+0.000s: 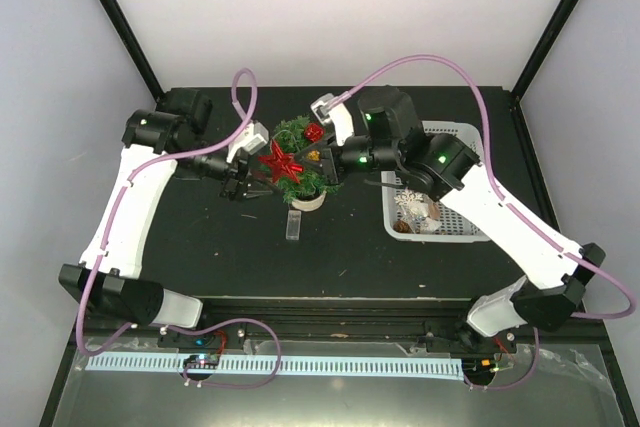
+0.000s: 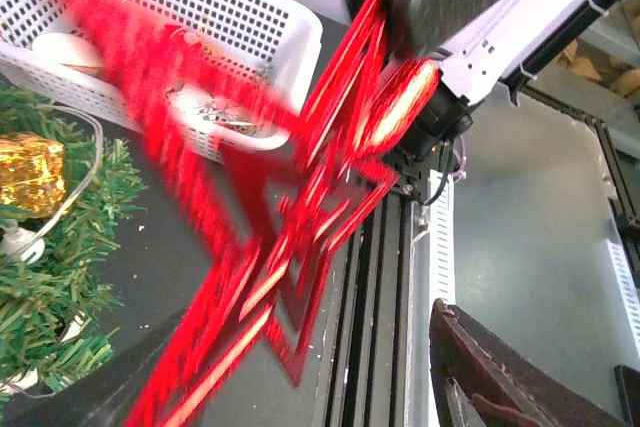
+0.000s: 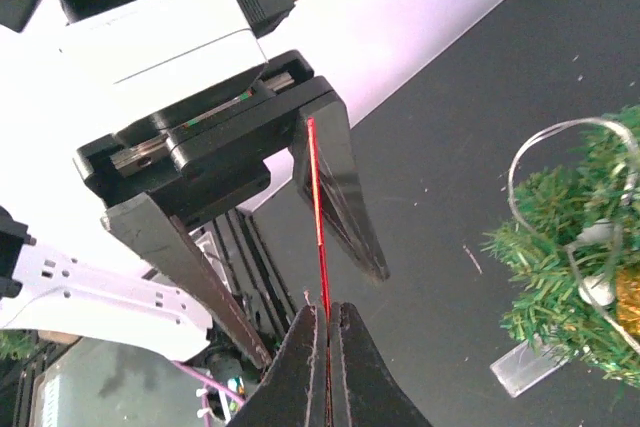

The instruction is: Decorate the small christmas tree

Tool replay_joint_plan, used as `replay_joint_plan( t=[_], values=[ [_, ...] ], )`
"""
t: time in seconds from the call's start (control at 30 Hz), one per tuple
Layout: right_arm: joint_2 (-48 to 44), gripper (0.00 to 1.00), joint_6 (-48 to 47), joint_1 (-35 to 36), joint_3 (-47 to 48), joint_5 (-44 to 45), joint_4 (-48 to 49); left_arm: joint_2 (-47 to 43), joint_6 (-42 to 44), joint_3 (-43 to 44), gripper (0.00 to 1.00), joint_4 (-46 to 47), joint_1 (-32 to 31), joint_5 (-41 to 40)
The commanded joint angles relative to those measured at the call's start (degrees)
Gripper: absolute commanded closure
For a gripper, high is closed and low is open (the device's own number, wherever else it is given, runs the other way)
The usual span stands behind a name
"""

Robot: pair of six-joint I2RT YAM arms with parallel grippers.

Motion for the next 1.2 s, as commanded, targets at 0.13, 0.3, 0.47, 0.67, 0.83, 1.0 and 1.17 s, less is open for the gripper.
replay_joint_plan(
  t=[0.13,0.3,0.47,0.67,0.83,1.0,1.17],
  values=[
    [-3.8,0.99,4.73,-1.15,-4.34,3.78,5.83,2.74,-1.58,-2.0,0.39,-0.44,7.87,16.28],
    [-3.83,0.99,5.93,-1.22,-5.13,2.63,7.61,5.13,-2.28,-4.4,0.36,-0.37,8.97,23.45],
    [-3.81,0.99,6.39,-1.18,-5.02,2.34,8.04,5.37,-2.11,-5.67,0.34,-0.42,8.98,25.68],
    [-3.59,0.99,7.2,-1.23,-5.55,1.3,9.17,5.69,-2.54,-5.97,0.34,-0.43,9.09,27.55],
    [-3.26,0.99,7.46,-1.21,-6.34,1.07,9.8,5.67,-3.19,-5.57,0.52,-0.4,9.15,28.53],
    [-2.52,0.99,7.74,-1.2,-6.73,0.59,10.39,5.58,-3.75,-5.26,0.69,-0.48,9.14,29.75],
    [-2.06,0.99,7.54,-1.22,-6.98,0.66,10.29,5.43,-4.21,-1.5,0.93,-0.59,9.16,26.82]
  ],
)
